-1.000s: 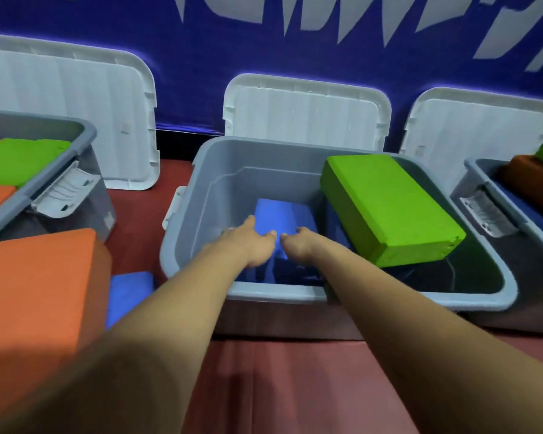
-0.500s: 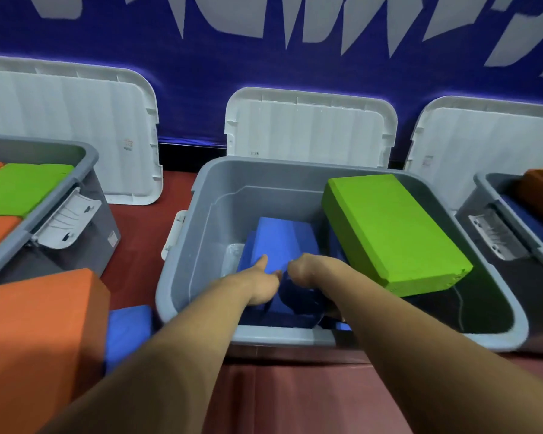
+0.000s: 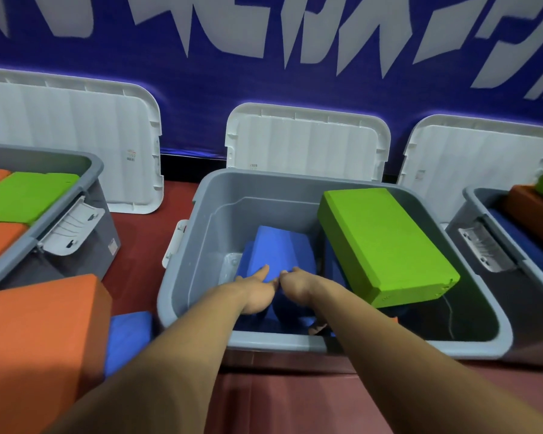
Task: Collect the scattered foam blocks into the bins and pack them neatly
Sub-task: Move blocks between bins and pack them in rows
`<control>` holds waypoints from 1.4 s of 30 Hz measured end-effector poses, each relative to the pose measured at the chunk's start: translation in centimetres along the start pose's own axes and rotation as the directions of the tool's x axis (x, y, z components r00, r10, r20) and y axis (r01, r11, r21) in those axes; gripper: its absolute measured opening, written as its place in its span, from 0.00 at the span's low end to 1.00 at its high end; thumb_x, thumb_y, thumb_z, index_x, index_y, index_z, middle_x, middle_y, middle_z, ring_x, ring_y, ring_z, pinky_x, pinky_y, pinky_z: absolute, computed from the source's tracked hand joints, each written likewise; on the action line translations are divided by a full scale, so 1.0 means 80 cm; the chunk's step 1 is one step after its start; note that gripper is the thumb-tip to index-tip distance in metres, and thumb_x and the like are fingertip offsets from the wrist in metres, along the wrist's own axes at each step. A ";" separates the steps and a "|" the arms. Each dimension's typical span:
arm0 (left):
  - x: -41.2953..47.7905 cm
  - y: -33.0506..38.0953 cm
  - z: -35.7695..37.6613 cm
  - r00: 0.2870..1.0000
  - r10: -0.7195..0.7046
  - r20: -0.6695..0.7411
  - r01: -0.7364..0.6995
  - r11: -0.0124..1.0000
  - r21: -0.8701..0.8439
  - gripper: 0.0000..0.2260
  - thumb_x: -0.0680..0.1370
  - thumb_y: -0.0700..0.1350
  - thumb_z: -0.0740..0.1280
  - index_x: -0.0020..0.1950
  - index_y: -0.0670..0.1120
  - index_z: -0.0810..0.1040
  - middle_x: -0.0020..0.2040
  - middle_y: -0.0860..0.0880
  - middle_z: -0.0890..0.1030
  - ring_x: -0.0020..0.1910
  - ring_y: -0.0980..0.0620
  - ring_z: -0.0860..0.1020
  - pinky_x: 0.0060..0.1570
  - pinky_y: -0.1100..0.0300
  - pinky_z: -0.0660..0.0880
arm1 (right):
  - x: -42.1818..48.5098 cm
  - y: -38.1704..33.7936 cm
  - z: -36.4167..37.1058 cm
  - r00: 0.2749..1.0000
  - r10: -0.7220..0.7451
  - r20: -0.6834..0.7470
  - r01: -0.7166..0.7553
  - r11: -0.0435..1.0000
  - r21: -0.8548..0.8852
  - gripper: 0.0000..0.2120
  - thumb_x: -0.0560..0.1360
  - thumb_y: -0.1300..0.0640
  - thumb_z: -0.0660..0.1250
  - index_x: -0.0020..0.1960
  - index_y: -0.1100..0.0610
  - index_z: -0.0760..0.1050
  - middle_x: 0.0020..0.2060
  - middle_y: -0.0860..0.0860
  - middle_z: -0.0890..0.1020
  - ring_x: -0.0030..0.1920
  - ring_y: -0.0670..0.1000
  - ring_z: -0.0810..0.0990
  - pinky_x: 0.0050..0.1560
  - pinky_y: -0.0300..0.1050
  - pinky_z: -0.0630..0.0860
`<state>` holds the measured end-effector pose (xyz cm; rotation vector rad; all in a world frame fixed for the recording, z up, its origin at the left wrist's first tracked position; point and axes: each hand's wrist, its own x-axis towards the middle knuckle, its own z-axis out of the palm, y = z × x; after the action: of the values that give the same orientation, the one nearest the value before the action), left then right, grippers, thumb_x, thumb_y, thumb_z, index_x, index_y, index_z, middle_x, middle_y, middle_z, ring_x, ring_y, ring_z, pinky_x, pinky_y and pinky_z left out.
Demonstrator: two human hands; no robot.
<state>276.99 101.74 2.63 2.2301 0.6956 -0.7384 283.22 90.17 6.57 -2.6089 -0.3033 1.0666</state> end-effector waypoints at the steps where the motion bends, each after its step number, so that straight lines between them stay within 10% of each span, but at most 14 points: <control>1: 0.000 -0.001 -0.001 0.999 -0.002 -0.032 0.002 1.000 -0.003 0.31 0.78 0.71 0.47 0.79 0.69 0.43 0.83 0.45 0.43 0.82 0.41 0.48 0.78 0.40 0.45 | 0.004 0.002 0.004 1.000 -0.017 -0.008 0.017 0.999 0.046 0.25 0.87 0.55 0.44 0.83 0.61 0.50 0.82 0.56 0.50 0.81 0.58 0.53 0.78 0.51 0.53; 9: -0.015 0.006 -0.020 0.980 0.013 -0.201 -0.033 0.995 -0.097 0.25 0.83 0.63 0.43 0.81 0.66 0.47 0.83 0.44 0.41 0.81 0.43 0.54 0.79 0.43 0.48 | 0.009 0.000 0.006 0.992 0.023 -0.121 -0.003 0.986 0.167 0.33 0.80 0.33 0.43 0.83 0.43 0.50 0.83 0.50 0.51 0.81 0.61 0.49 0.79 0.61 0.42; 14: -0.038 0.013 -0.053 0.949 0.067 -0.309 -0.107 0.988 -0.115 0.26 0.83 0.63 0.44 0.82 0.62 0.54 0.83 0.49 0.53 0.81 0.44 0.53 0.77 0.44 0.50 | -0.014 -0.016 -0.023 0.958 -0.031 -0.286 0.108 0.960 0.259 0.30 0.83 0.36 0.47 0.79 0.49 0.63 0.78 0.60 0.63 0.78 0.62 0.60 0.76 0.53 0.51; 26: -0.281 -0.025 -0.093 0.631 0.032 -0.775 -0.290 0.936 -0.198 0.30 0.80 0.65 0.52 0.80 0.55 0.64 0.56 0.51 0.66 0.55 0.48 0.75 0.59 0.59 0.69 | -0.242 -0.083 0.028 0.850 -0.206 -0.486 0.421 0.819 0.390 0.26 0.82 0.38 0.58 0.79 0.40 0.63 0.78 0.58 0.57 0.79 0.55 0.55 0.77 0.48 0.54; 32: -0.395 -0.152 -0.067 0.650 -0.225 -0.726 -0.071 0.933 -0.353 0.27 0.81 0.62 0.53 0.80 0.55 0.63 0.65 0.47 0.67 0.62 0.45 0.74 0.61 0.55 0.69 | -0.327 -0.134 0.131 0.860 -0.398 -0.320 0.487 0.828 0.278 0.27 0.81 0.36 0.56 0.79 0.40 0.61 0.76 0.58 0.58 0.77 0.57 0.57 0.78 0.47 0.54; 38: -0.423 -0.227 -0.035 0.672 -0.199 -0.713 -0.029 0.955 -0.294 0.31 0.79 0.64 0.51 0.80 0.52 0.63 0.59 0.44 0.69 0.52 0.41 0.76 0.55 0.49 0.75 | -0.348 -0.151 0.191 0.839 -0.440 -0.320 0.505 0.848 0.158 0.25 0.82 0.39 0.57 0.78 0.39 0.63 0.76 0.56 0.60 0.73 0.57 0.61 0.74 0.56 0.64; 42: -0.414 -0.209 -0.055 0.606 -0.191 -0.772 0.084 0.981 -0.177 0.27 0.81 0.61 0.53 0.77 0.51 0.70 0.67 0.42 0.70 0.65 0.40 0.71 0.63 0.42 0.68 | -0.344 -0.150 0.162 0.873 -0.368 -0.321 0.444 0.871 0.210 0.26 0.82 0.35 0.50 0.79 0.36 0.59 0.76 0.49 0.59 0.76 0.50 0.57 0.76 0.51 0.55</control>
<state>244.41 106.70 20.23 2.3498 1.3031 0.3080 253.77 95.49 19.82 -2.2558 -0.5680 0.5498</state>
